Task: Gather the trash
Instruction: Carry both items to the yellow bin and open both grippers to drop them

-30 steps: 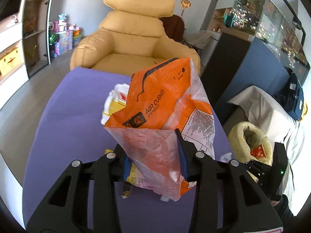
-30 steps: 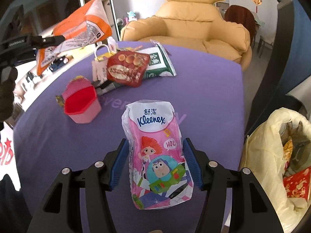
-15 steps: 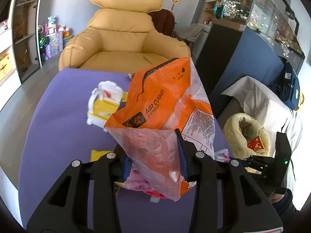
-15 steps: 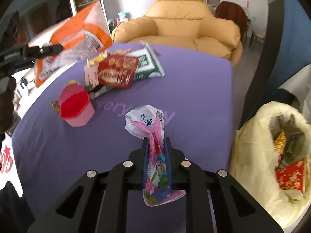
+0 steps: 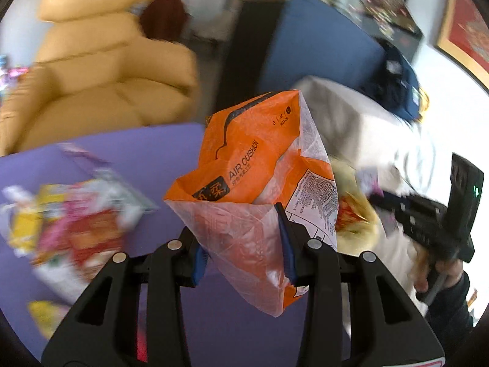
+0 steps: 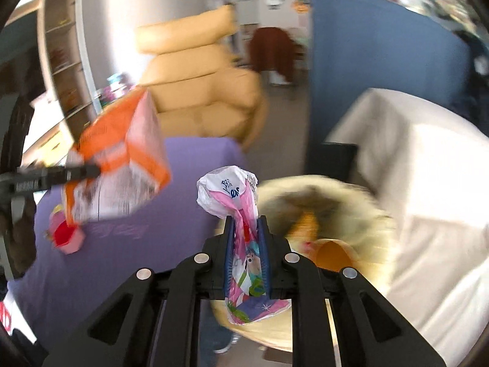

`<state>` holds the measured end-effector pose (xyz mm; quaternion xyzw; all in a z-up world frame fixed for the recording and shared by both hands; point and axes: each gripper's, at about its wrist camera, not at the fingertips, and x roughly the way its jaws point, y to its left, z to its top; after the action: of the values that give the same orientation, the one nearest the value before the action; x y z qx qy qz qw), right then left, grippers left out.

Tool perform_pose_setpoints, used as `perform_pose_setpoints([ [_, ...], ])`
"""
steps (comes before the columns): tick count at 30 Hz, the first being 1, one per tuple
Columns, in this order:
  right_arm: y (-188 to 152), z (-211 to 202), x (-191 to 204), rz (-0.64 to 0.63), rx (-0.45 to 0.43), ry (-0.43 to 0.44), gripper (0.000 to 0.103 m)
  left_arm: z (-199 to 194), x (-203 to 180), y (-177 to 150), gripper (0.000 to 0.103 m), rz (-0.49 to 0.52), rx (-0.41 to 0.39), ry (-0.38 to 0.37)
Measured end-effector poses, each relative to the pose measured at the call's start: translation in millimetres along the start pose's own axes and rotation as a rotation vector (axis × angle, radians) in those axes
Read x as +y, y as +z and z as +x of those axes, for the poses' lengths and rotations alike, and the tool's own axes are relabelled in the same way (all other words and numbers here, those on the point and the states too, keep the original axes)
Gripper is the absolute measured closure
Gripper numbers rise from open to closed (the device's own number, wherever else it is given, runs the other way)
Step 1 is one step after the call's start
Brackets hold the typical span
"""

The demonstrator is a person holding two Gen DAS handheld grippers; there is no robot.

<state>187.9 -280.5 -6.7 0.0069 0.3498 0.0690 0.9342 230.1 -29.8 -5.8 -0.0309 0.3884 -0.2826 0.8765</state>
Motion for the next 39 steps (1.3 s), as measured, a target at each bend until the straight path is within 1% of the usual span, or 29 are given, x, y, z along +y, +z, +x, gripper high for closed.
perform_pose_setpoints([
  [3, 1.9, -9.0, -34.1, 0.053, -0.014, -0.07, 0.087, 38.4, -28.4, 3.0, 0.066, 0.05, 0.062, -0.065],
  [8, 7.9, -19.5, -79.9, 0.098, -0.047, -0.149, 0.087, 98.2, -66.4, 10.3, 0.066, 0.062, 0.165, -0.172],
  [9, 8.9, -19.9, -86.1, 0.102, -0.05, -0.16, 0.087, 106.6, -72.5, 11.8, 0.066, 0.068, 0.177, -0.182],
  [15, 5.0, -23.6, -113.4, 0.134, -0.055, -0.195, 0.087, 154.8, -121.3, 17.5, 0.066, 0.159, 0.22, -0.193],
  [19, 2.0, -17.6, -117.1, 0.148, -0.05, -0.189, 0.087, 171.3, -143.2, 10.3, 0.066, 0.227, 0.226, -0.151],
  [21, 1.1, -12.9, -117.0, 0.151, -0.042, -0.178, 0.087, 176.9, -142.3, 9.5, 0.06, 0.21, 0.216, -0.135],
  [23, 2.5, -8.1, -115.2, 0.15, -0.035, -0.169, 0.087, 179.0, -134.6, 11.2, 0.036, 0.168, 0.215, -0.161],
  [24, 3.3, -6.8, -111.5, 0.146, -0.036, -0.159, 0.087, 178.6, -129.2, 12.2, 0.033, 0.15, 0.212, -0.173],
  [26, 5.1, -5.2, -104.4, 0.138, -0.041, -0.135, 0.087, 174.7, -122.3, 13.0, 0.032, 0.145, 0.203, -0.178],
  [28, 7.3, -3.9, -96.4, 0.126, -0.047, -0.118, 0.087, 169.5, -117.6, 12.7, 0.029, 0.137, 0.194, -0.163],
  [29, 9.5, -2.0, -91.2, 0.12, -0.05, -0.105, 0.087, 163.6, -113.3, 13.0, 0.027, 0.126, 0.185, -0.163],
  [31, 13.9, 3.3, -84.9, 0.119, -0.048, -0.081, 0.087, 147.5, -104.1, 13.4, 0.027, 0.112, 0.162, -0.165],
  [35, 21.6, 32.5, -72.8, 0.148, -0.018, -0.025, 0.087, 115.0, -85.4, 13.7, 0.027, 0.088, 0.107, -0.124],
  [37, 18.6, 62.2, -61.8, 0.136, 0.024, -0.029, 0.087, 99.0, -71.4, 12.6, 0.027, 0.056, 0.084, -0.101],
  [39, 5.6, 102.3, -49.8, 0.11, 0.145, -0.056, 0.087, 81.9, -55.1, 9.6, 0.027, 0.02, 0.059, -0.062],
])
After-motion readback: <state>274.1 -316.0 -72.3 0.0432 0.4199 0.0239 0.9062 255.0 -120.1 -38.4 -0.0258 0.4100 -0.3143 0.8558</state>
